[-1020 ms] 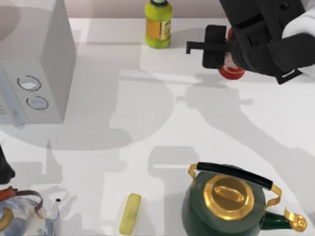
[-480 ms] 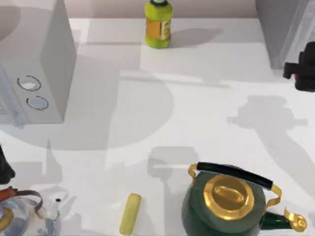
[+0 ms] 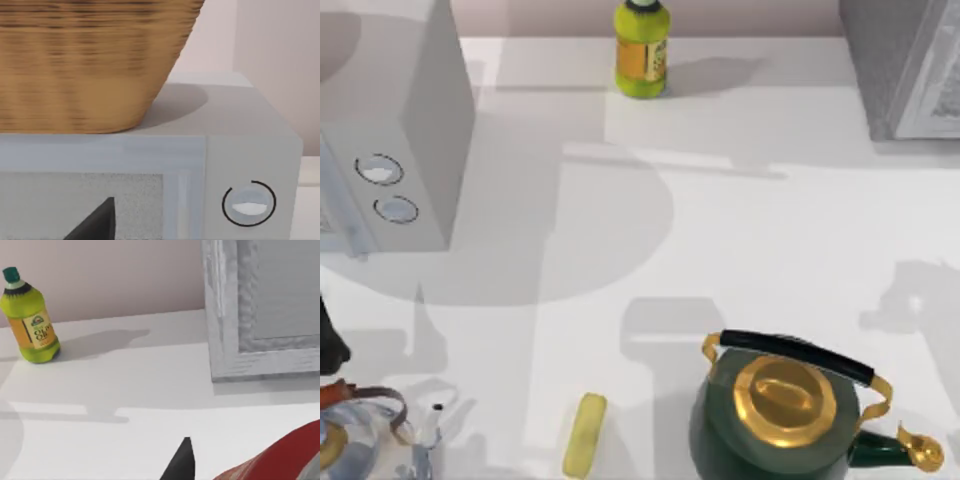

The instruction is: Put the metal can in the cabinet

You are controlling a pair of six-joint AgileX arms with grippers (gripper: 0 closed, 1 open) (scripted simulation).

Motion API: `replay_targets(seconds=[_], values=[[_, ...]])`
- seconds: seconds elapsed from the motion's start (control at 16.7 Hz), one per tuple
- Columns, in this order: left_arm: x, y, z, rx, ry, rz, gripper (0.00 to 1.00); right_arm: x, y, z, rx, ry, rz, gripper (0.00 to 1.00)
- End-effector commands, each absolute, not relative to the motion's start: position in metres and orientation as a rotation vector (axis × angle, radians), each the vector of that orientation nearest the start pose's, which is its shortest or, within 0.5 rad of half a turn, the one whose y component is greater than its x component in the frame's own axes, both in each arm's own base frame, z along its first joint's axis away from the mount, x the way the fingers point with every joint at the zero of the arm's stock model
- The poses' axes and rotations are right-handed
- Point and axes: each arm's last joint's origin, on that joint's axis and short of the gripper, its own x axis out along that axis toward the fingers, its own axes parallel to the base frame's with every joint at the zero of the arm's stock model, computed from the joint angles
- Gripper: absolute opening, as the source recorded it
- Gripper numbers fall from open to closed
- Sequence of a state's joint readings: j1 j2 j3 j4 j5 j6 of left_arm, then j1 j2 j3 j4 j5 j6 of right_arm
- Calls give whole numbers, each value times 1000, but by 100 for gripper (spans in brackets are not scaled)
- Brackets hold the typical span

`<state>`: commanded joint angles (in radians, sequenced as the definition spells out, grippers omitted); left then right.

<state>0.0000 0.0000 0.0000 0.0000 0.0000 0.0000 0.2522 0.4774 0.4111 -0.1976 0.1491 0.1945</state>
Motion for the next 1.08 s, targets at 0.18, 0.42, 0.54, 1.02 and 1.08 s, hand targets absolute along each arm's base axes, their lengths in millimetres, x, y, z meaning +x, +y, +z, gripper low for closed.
replay_targets(seconds=[0.18, 0.42, 0.54, 1.02, 1.08], values=[[106, -1, 160, 0, 0, 0, 100, 114, 13, 200, 98, 160, 47, 0], [106, -1, 160, 0, 0, 0, 100, 106, 2, 167, 26, 35, 12, 0], [106, -1, 160, 0, 0, 0, 100, 106, -1, 161, 4, 5, 2, 0], [106, -1, 160, 0, 0, 0, 100, 106, -1, 162, 2, 7, 2, 0], [106, -1, 160, 0, 0, 0, 100, 106, -1, 167, 2, 10, 1, 0]])
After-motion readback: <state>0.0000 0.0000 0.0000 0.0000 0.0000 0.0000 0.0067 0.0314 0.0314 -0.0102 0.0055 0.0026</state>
